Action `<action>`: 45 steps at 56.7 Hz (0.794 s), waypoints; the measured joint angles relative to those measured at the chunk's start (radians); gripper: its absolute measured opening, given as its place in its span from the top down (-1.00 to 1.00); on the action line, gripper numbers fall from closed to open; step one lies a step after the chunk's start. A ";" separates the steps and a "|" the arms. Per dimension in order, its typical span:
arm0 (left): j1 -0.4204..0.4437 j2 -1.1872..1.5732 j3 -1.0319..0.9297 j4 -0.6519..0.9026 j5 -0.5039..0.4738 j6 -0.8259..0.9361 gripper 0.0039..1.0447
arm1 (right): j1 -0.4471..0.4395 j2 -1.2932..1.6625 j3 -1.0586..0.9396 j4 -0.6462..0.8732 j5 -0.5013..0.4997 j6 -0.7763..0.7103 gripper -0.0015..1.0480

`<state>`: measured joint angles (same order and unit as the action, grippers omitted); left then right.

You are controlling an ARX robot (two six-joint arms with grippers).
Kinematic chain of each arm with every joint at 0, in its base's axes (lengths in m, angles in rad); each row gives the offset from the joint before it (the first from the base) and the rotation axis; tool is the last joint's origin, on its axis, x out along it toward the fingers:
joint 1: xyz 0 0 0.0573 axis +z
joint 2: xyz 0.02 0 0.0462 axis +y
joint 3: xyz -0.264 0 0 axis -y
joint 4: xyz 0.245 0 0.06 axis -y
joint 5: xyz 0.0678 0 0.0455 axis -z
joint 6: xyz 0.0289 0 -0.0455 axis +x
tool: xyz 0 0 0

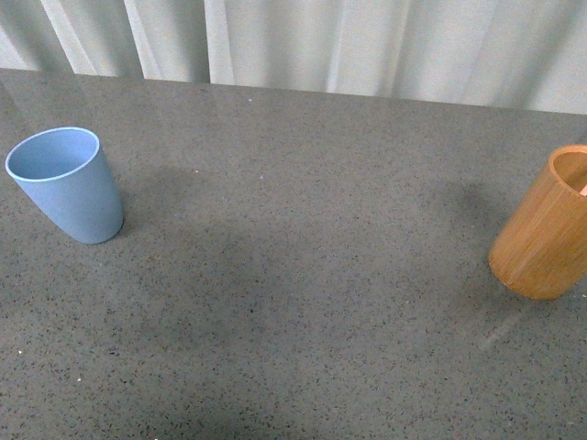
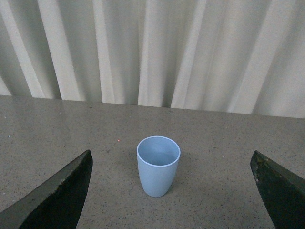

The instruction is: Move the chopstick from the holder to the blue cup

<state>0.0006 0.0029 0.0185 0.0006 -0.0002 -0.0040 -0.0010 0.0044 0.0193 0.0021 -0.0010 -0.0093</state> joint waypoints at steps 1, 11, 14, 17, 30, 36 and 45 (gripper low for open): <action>0.000 0.000 0.000 0.000 0.000 0.000 -0.87 | 0.000 0.000 0.000 0.000 0.000 0.000 -0.81; 0.000 0.000 0.000 0.000 0.000 0.000 -0.87 | 0.000 0.000 0.000 0.000 0.000 0.000 -0.81; 0.000 0.000 0.000 0.000 0.000 0.000 -0.87 | 0.000 0.000 0.000 0.000 0.000 0.000 -0.81; 0.000 0.000 0.000 0.000 0.000 0.000 -0.87 | 0.000 0.000 0.000 0.000 0.000 0.000 -0.81; 0.006 0.047 0.033 -0.091 0.045 -0.035 -0.87 | 0.000 0.000 0.000 0.000 0.000 0.000 -0.81; 0.042 0.388 0.208 -0.308 0.097 -0.124 -0.87 | 0.000 0.000 0.000 0.000 -0.001 0.000 -0.81; 0.088 0.911 0.448 -0.042 0.122 -0.212 -0.87 | 0.000 0.000 0.000 0.000 0.000 0.000 -0.81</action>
<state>0.0887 0.9134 0.4664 -0.0414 0.1219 -0.2157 -0.0010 0.0044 0.0193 0.0017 -0.0006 -0.0093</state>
